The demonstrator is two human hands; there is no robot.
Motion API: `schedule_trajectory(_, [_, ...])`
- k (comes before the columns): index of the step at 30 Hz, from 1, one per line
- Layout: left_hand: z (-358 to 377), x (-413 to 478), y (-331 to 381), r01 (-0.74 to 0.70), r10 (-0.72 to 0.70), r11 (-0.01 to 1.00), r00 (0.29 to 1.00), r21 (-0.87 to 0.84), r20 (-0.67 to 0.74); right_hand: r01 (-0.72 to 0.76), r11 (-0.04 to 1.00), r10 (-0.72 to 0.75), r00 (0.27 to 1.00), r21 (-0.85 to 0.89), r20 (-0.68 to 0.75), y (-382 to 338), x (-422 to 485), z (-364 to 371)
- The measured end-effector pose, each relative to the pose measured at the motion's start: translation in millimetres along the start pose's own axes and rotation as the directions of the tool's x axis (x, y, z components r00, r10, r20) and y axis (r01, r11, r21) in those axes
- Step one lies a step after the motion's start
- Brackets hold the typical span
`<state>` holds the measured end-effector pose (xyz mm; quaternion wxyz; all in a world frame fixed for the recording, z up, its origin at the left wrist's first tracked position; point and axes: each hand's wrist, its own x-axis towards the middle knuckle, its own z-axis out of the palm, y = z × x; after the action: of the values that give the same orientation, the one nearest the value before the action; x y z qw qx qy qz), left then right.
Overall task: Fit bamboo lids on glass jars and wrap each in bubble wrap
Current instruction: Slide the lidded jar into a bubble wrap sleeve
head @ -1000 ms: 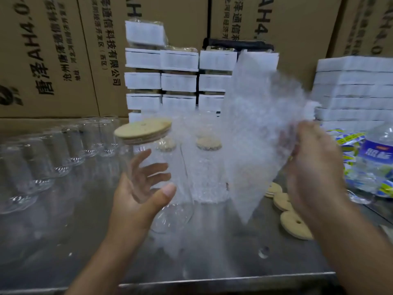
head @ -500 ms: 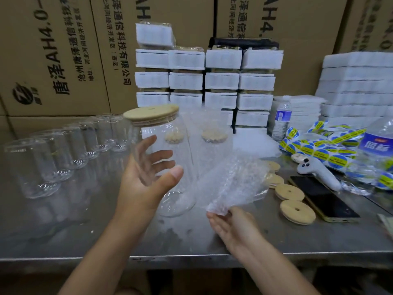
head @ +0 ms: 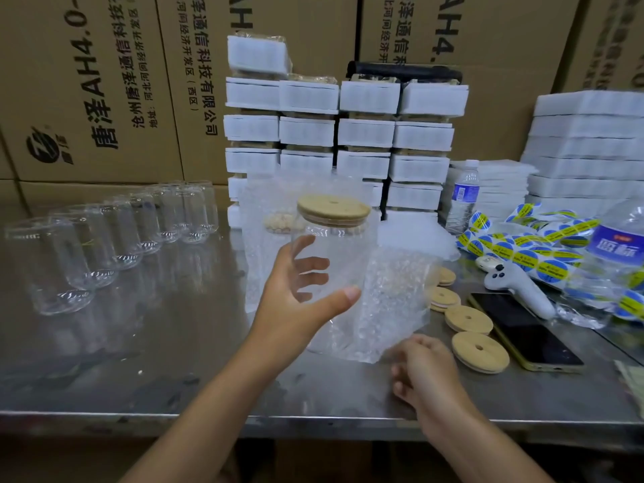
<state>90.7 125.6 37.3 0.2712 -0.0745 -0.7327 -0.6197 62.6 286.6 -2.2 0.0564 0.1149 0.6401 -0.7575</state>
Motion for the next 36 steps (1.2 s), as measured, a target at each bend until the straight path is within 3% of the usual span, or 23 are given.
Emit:
schedule_trajectory(3, [13,2,-6,0.016,-0.016,0.999,1.000,0.032,0.018,0.221,0.975,-0.216,0.965,0.022,-0.147,2,11,-13])
schedule_trajectory(4, [16,3,-8,0.019,-0.020,0.999,1.000,0.037,0.023,0.350,0.935,-0.332,0.920,0.057,-0.207,1,13,-17])
schedule_trajectory(6, [22,3,-11,0.029,-0.030,0.999,0.999,0.034,0.031,0.625,0.775,-0.581,0.762,0.091,-0.286,-3,15,-28])
schedule_trajectory(8, [28,4,-12,0.034,-0.034,0.999,0.999,0.022,0.035,0.777,0.626,-0.755,0.626,0.066,-0.195,-11,13,-34])
schedule_trajectory(11, [38,6,-11,0.036,-0.036,0.999,0.999,-0.009,0.032,0.834,0.548,-0.815,0.549,-0.065,0.183,-26,9,-28])
schedule_trajectory(14, [52,5,-10,0.029,-0.028,0.999,0.999,-0.041,0.043,0.787,0.606,-0.688,0.590,-0.114,0.423,-38,8,-16])
schedule_trajectory(17, [67,1,-11,0.004,0.000,0.997,0.999,-0.071,0.052,0.690,0.720,-0.585,0.662,-0.075,0.469,-47,13,-8])
schedule_trajectory(21, [80,3,-13,0.025,-0.020,0.998,0.996,-0.053,0.082,0.624,0.782,-0.560,0.714,-0.018,0.420,-58,20,-12])
schedule_trajectory(25, [76,4,-22,0.099,-0.104,0.995,0.958,0.034,0.267,0.619,0.785,-0.572,0.740,-0.025,0.354,-56,24,-22])
schedule_trajectory(30, [71,-9,-44,0.202,-0.278,0.943,0.916,0.264,0.290,0.655,0.753,-0.658,0.748,0.055,0.089,-66,34,-31])
schedule_trajectory(36, [74,-9,-47,-0.027,-0.220,0.807,0.914,0.590,0.341,0.689,0.724,-0.689,0.724,0.021,0.011,-70,40,-36])
